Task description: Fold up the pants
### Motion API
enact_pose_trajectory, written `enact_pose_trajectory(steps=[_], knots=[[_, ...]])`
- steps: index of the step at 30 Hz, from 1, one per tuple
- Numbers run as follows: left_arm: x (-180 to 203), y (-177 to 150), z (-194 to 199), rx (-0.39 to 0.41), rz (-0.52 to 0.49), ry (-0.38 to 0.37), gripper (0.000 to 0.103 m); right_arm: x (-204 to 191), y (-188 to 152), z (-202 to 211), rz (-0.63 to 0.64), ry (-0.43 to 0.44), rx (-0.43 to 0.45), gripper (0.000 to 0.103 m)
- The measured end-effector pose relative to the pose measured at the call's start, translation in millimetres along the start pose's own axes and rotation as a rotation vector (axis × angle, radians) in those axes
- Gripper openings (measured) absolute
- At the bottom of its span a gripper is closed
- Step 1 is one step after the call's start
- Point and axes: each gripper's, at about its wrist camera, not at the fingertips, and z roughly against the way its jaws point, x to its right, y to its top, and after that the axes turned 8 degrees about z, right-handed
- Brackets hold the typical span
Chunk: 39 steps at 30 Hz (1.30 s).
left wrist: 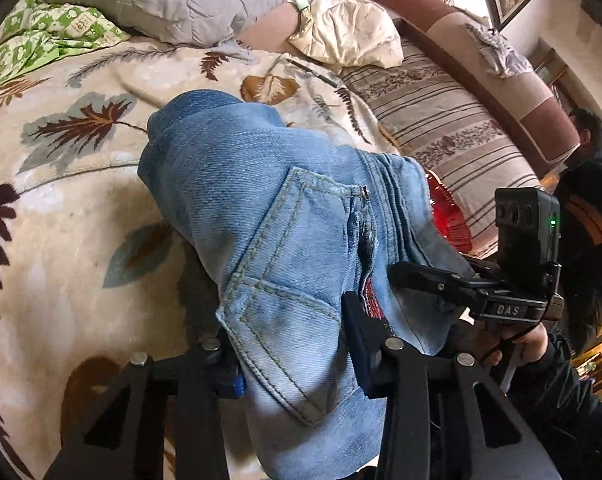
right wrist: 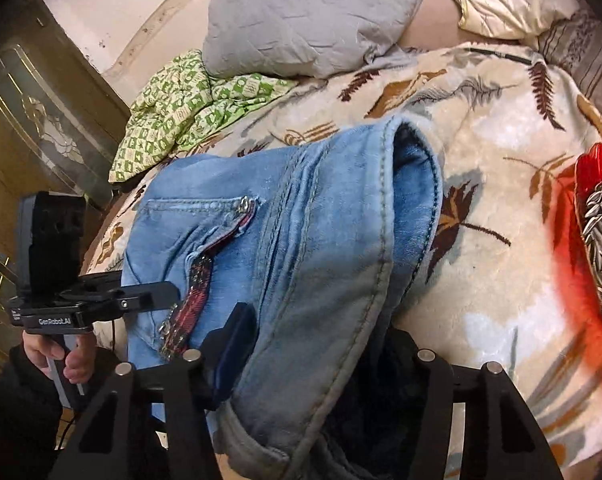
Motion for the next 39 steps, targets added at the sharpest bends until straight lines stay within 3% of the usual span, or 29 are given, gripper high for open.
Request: enact_pose_trajectory(steps=[15,20,24,25,26,28,31,33,34,35,39], knots=[[-13,0,2,-0.018,0.011,-0.035,0.038,-7,2,11,0.018,-0.039,-0.01,0.058],[-3,1,9,0.003,-0.025,-0.046,0.031,-9,1,17,0.043,-0.077,-0.009,0.045],[-2,3,11,0.009,-0.034,-0.052,0.028,-4,0,22,0.021,-0.078,-0.003,0.041],[-3,3,10,0.006,-0.034,-0.051,0.028,-6,0,23,0.027,-0.072,-0.002,0.029],[-5,4,9,0.003,-0.033,-0.039,0.028,-9,1,25,0.032,-0.028,0.01,0.026],[-11,4,5,-0.006,-0.013,-0.03,0.028,-18,4,27,0.06,-0.041,0.021,0.026],[-22,4,-2,-0.025,0.017,-0.024,0.029,-12,6,7,0.046,-0.092,-0.042,0.026],[-24,3,-5,-0.032,0.02,-0.001,0.033,-4,3,1,0.009,-0.092,-0.053,0.04],[-25,3,-6,-0.036,0.02,0.006,0.035,-1,2,0,-0.015,-0.108,-0.058,0.061],[-27,3,-7,-0.039,0.027,0.013,0.039,3,0,2,-0.042,-0.141,-0.064,0.073],[-33,3,-10,-0.054,0.049,0.022,0.053,13,-5,5,-0.073,-0.115,-0.078,0.076]])
